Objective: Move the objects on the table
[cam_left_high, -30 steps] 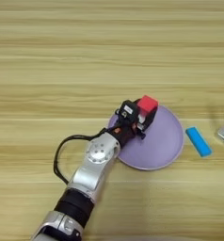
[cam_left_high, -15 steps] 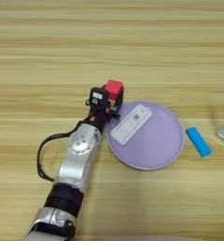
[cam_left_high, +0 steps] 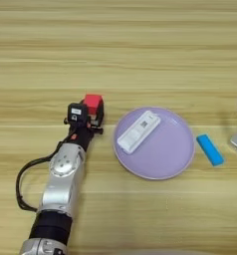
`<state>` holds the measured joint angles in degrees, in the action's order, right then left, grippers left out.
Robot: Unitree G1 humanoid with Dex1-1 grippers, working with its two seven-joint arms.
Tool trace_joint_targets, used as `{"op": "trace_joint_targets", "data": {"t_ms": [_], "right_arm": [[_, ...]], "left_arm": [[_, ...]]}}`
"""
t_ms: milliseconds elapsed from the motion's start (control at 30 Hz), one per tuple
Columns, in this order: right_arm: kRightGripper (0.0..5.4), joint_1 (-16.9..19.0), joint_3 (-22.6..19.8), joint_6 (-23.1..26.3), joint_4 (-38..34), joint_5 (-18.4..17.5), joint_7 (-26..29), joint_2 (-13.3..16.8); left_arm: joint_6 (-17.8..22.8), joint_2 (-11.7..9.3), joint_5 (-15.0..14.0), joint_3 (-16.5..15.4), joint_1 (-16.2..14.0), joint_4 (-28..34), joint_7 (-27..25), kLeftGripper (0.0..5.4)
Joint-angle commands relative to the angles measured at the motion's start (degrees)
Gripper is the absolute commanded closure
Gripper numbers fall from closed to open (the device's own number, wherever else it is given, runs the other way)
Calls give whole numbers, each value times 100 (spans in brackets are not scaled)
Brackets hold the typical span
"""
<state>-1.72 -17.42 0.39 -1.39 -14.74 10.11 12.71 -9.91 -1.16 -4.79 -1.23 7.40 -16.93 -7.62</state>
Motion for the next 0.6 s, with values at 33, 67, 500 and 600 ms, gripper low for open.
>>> {"op": "trace_joint_targets", "data": {"t_ms": [33, 67, 500, 600], "right_arm": [[0, -14, 19, 10, -37, 12, -35, -13], [0, -17, 18, 0, -16, 13, -30, -12], [0, 10, 4, -20, 12, 10, -14, -8], [0, 17, 1, -20, 8, 9, -15, -8]], "left_arm": [[37, -42, 46, -75, 3, -172, 93, 311], [15, -50, 88, -84, 22, -240, 129, 311], [-225, -101, 238, -177, 285, -1176, 313, 311], [-226, -98, 238, -197, 312, -1267, 318, 311]]}}
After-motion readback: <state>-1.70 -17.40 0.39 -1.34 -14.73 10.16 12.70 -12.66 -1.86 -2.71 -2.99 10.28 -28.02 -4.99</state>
